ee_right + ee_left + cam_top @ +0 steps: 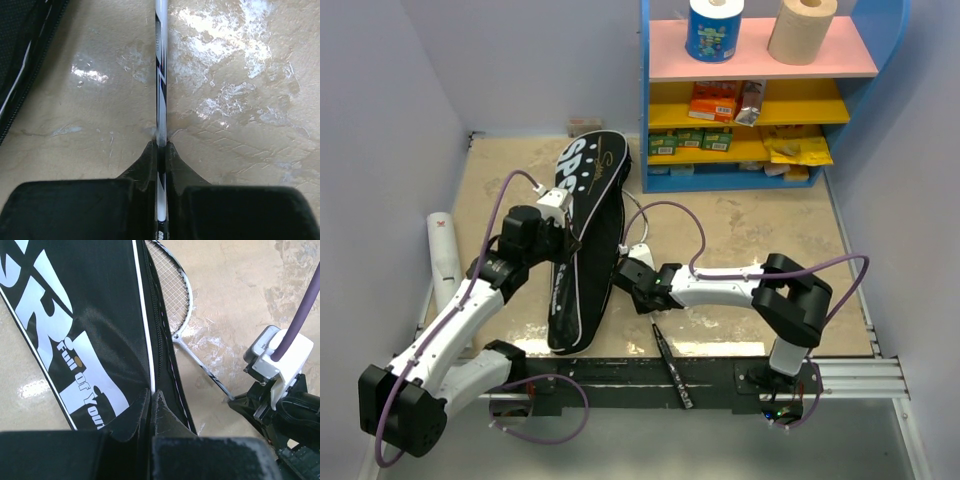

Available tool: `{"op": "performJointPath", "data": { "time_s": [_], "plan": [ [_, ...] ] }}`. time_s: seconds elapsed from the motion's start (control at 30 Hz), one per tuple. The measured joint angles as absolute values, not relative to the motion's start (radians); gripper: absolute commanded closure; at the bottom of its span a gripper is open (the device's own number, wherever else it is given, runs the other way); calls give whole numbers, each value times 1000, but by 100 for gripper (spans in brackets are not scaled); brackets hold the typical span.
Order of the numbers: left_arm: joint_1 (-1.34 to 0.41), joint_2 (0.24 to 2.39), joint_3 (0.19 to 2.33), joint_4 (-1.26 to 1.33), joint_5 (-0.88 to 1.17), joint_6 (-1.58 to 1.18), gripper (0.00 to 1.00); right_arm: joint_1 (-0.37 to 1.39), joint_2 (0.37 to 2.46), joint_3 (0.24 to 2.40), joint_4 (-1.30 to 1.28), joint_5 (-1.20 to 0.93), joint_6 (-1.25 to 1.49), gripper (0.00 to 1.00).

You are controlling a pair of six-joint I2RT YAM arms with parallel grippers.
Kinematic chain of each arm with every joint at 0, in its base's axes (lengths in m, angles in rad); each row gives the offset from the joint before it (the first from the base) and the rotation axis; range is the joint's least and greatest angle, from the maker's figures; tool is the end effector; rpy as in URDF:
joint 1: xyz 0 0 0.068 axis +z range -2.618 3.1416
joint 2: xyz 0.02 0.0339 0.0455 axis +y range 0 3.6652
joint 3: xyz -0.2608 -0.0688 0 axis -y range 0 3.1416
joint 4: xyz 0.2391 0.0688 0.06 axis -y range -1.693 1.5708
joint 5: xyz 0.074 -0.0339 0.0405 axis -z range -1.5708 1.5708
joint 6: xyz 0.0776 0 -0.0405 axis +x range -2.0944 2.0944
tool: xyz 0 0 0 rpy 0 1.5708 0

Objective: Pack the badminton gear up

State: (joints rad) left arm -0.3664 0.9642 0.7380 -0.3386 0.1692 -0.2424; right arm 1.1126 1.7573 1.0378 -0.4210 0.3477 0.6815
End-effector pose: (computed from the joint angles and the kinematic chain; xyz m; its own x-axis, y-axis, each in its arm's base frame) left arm 0.2240 -0.0999 0.2521 -0.6018 -0.0225 -0.7984 0.3518 0.8899 -0.2903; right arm 0.1781 0.3013 0.1238 -0.8038 -0.2907 -0.5190 -0.3528 0.9354 0.0223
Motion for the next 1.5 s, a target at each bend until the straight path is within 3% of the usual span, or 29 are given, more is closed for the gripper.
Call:
{"op": "performJointPath", "data": {
  "time_s": [0.33,0.53,1.03,1.5],
  "plan": [
    [-367,950,738,-338,181,-242,100,1188,1673,1045,-590,387,772,100],
    [-367,952,722,-333,205,-244,100,1345,1515,1039,-721,409,890,100],
    [-367,971,722,-331,212,-244,100,1711,1362,998,-1144,481,1332,100],
    [-367,977,722,-332,186,-243,100,1806,1269,1013,-1303,573,1578,100]
  ]
}}
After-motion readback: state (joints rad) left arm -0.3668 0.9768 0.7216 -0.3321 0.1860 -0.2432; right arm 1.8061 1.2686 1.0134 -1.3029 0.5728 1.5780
